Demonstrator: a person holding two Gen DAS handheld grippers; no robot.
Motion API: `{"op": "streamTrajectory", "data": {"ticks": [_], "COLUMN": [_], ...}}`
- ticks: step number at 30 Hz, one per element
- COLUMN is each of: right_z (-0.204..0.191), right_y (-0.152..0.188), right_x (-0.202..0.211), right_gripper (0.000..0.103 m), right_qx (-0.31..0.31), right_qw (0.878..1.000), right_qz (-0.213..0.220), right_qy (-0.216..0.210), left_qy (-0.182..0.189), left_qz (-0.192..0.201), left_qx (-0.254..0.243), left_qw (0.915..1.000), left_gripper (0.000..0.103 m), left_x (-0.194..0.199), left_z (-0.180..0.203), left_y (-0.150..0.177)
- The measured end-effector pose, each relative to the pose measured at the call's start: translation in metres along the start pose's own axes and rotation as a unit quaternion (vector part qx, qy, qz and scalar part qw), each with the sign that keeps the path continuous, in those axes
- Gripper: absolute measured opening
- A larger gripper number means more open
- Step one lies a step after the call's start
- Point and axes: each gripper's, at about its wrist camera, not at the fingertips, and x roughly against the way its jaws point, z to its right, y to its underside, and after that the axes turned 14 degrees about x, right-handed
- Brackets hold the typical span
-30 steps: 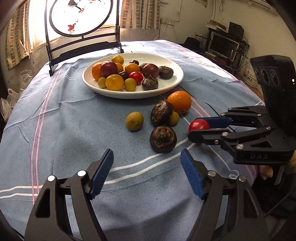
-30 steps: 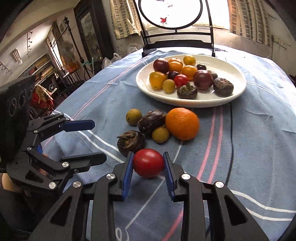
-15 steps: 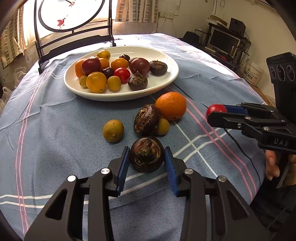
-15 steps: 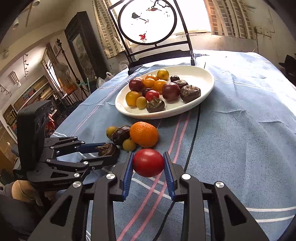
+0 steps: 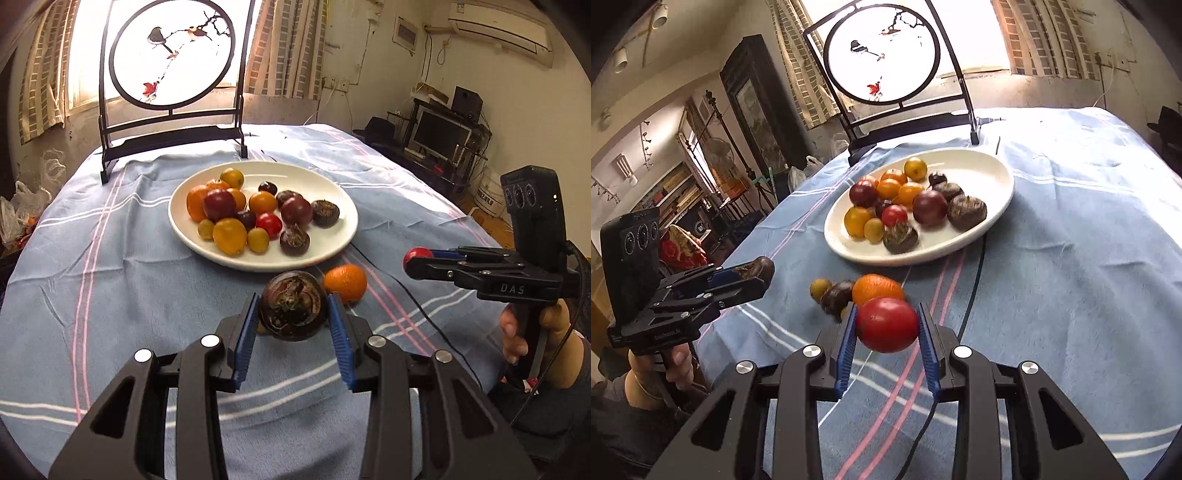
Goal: Organize fruits
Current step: 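Carry both fruits onto the white plate and open both tools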
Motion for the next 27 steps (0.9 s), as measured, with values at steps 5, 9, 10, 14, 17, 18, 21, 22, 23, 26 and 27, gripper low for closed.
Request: {"op": "streamTrajectory", "data": {"ticks": [5,9,10,14,17,18,21,22,23,26,27], "right_z": [0.019,0.046,0.053,0.069,0.073,0.073,0.064,0.060,0.055,0.038,0.032], "right_y": [-0.058,-0.097,-0.103,-0.117,-0.121,-0.120,-0.111,-0.106,-0.099,-0.071,-0.058], "right_x": [-0.007,-0.047,-0.059,-0.098,-0.103,-0.100,-0.081,-0.074,-0.066,-0.044,-0.037], "right_gripper": [0.032,0.032,0.032,0.036,0.050,0.050,0.050,0.050,0.050,0.054,0.054], "right_qx": [0.013,-0.008,-0.016,-0.036,-0.037,-0.039,-0.032,-0.027,-0.021,-0.008,-0.011], "right_qw": [0.999,0.999,0.999,0.998,0.997,0.997,0.997,0.997,0.997,0.997,0.998], "right_qz": [0.020,0.012,0.008,-0.007,0.001,0.005,0.016,0.015,0.014,0.005,-0.001], "right_qy": [0.022,0.034,0.034,0.047,0.071,0.071,0.068,0.069,0.069,0.071,0.069], "left_qy": [0.002,-0.013,-0.019,-0.033,-0.046,-0.046,-0.037,-0.038,-0.040,-0.043,-0.045], "left_qz": [0.003,-0.012,-0.015,-0.024,-0.021,-0.015,-0.003,-0.002,-0.004,-0.010,-0.013], "left_qx": [-0.016,-0.008,-0.002,0.008,0.010,0.015,0.016,0.008,-0.002,-0.031,-0.037], "left_qw": [0.9999,0.9998,0.9997,0.9991,0.9987,0.9987,0.9992,0.9992,0.9992,0.9985,0.9982], "left_gripper": [0.037,0.037,0.037,0.037,0.052,0.057,0.063,0.065,0.065,0.072,0.077], "left_x": [-0.032,-0.080,-0.091,-0.122,-0.127,-0.121,-0.098,-0.090,-0.082,-0.060,-0.054], "left_z": [0.010,0.011,0.008,0.000,-0.005,-0.007,-0.009,-0.008,-0.007,-0.005,-0.006], "left_y": [-0.046,-0.076,-0.082,-0.097,-0.102,-0.101,-0.092,-0.086,-0.078,-0.046,-0.034]}}
